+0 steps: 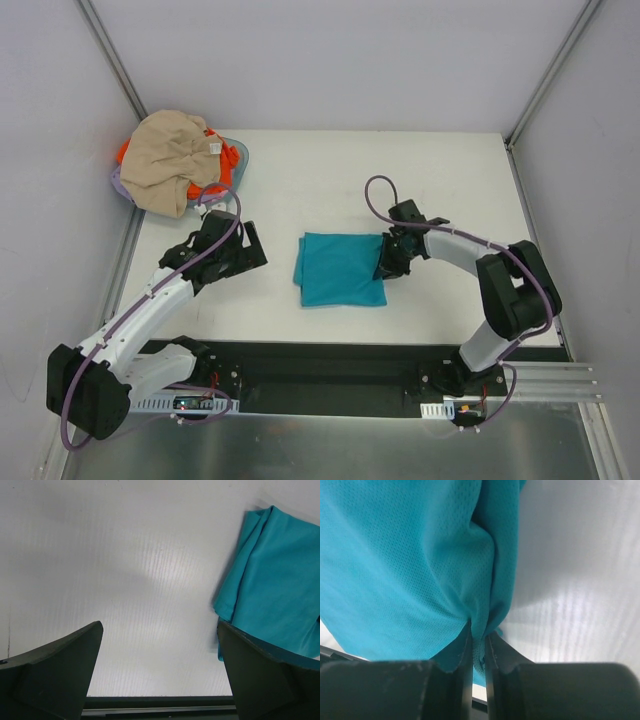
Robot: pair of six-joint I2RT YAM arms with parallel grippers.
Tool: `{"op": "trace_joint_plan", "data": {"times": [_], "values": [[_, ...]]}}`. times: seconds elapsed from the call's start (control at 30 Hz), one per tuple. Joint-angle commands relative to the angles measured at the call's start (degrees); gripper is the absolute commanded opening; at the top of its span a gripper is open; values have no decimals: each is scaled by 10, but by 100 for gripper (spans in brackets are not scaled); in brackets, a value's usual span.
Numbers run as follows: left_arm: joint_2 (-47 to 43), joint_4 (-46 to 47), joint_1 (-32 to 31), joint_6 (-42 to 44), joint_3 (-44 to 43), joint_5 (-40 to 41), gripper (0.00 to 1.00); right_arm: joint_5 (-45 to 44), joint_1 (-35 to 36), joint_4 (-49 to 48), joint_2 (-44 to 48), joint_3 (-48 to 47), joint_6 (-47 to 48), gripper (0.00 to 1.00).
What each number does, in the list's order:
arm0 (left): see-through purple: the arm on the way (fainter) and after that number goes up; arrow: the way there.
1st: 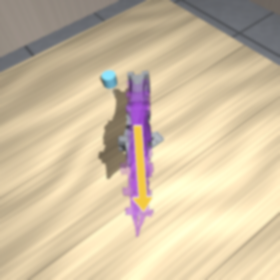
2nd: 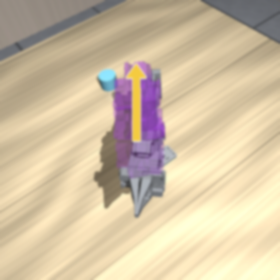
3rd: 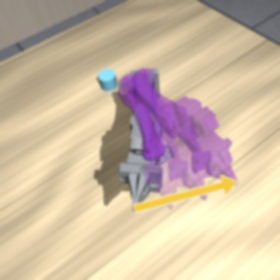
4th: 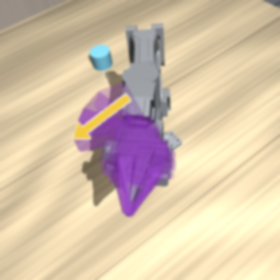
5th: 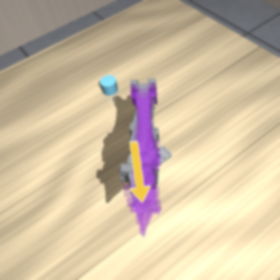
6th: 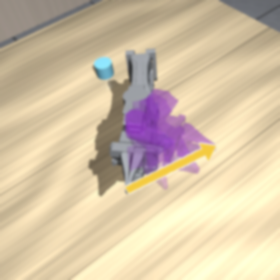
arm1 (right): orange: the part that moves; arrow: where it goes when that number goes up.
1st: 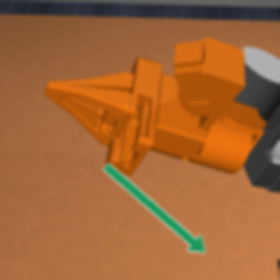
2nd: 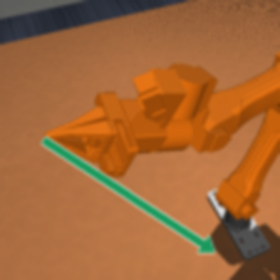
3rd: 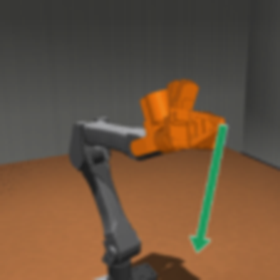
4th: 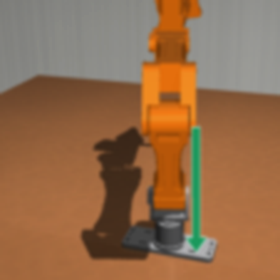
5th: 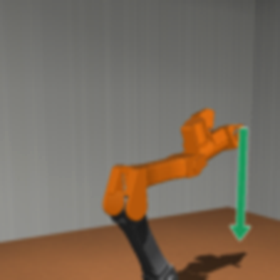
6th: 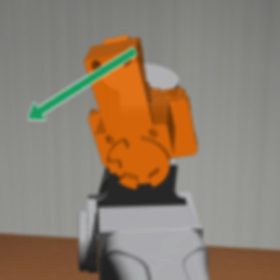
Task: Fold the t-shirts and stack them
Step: Put the neatly folded tshirt into the corner of the board with the right arm
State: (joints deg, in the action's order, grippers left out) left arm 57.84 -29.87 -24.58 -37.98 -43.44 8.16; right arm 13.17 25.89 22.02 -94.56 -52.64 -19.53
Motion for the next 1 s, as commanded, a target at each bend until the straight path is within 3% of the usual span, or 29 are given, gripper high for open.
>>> {"op": "trace_joint_plan", "data": {"times": [0.0,0.23,0.37,0.57,0.97], "values": [[-1,-1,9,2,0,27,99,-51,-28,83,45,14,13,11],[18,3,20,5,-9,27,99,-125,-138,194,108,11,98,11],[27,4,23,5,-30,30,99,-241,-180,284,90,-32,164,12],[40,4,32,28,-72,37,99,-323,-248,309,58,-96,265,13],[100,4,74,57,-154,33,99,-326,-417,304,-98,-268,396,14]]}}
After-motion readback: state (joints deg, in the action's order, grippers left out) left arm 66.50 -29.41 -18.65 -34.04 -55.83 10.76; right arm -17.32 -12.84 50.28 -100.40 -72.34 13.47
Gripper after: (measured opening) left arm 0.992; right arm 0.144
